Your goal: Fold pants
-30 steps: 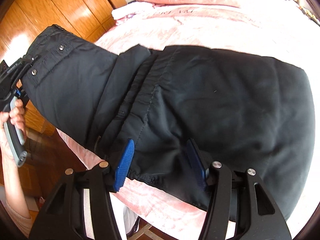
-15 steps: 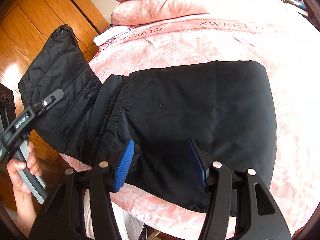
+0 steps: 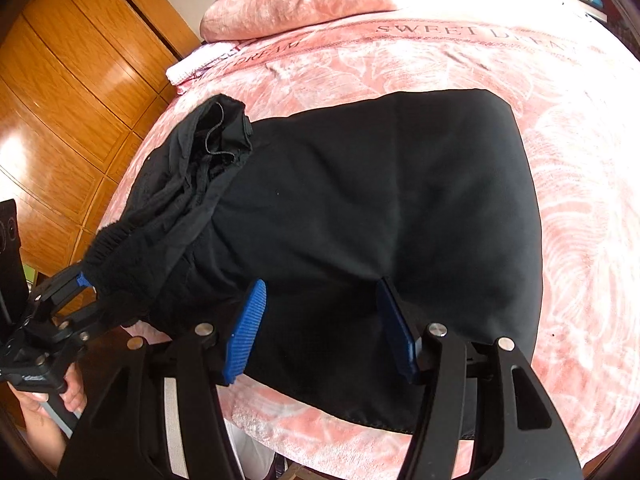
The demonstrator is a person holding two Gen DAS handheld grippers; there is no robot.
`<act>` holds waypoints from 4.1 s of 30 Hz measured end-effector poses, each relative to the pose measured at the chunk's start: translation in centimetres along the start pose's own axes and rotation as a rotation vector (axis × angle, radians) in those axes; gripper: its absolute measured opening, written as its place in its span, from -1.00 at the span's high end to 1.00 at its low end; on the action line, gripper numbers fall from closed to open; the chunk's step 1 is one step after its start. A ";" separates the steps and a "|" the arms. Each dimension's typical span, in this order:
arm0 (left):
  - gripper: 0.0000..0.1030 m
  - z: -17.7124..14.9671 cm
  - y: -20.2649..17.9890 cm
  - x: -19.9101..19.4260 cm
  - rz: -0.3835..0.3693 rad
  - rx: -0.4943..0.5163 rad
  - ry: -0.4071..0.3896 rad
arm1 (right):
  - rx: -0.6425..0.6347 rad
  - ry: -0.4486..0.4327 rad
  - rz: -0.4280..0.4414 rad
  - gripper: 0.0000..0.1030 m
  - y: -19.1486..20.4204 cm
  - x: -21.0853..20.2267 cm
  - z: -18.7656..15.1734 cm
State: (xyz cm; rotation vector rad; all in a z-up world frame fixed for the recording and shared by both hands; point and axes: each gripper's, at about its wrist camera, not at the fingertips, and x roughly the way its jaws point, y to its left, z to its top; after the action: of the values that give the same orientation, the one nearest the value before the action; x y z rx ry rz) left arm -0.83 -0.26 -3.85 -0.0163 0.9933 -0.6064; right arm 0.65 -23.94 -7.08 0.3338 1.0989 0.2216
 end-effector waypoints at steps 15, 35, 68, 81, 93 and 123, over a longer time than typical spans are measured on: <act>-0.76 -1.0 2.0 3.9 0.105 -0.097 0.024 | -0.038 0.030 -0.046 -0.22 0.8 1.0 0.3; -0.76 -3.7 13.2 -1.6 0.105 -0.447 -0.036 | 0.004 0.144 0.235 -0.65 5.5 3.3 1.9; -0.82 -0.9 7.3 -0.8 0.037 -0.338 -0.022 | -0.081 -0.063 0.223 0.59 2.2 -9.2 5.2; -0.82 0.5 2.2 3.1 0.079 -0.190 0.043 | 0.129 0.001 0.141 0.57 -7.7 -6.9 2.3; -0.87 1.1 1.7 4.7 0.123 -0.162 0.085 | 0.115 0.018 0.074 0.08 -9.0 -4.8 1.6; -0.92 2.1 1.0 5.5 0.152 -0.117 0.102 | 0.182 -0.035 0.099 0.10 -11.9 -4.9 6.0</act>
State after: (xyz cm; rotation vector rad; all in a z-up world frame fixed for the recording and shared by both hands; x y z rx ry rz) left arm 3.51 -2.58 -7.21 -0.0137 1.1169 -0.4127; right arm 4.03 -37.62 -4.94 0.5535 1.0718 0.2034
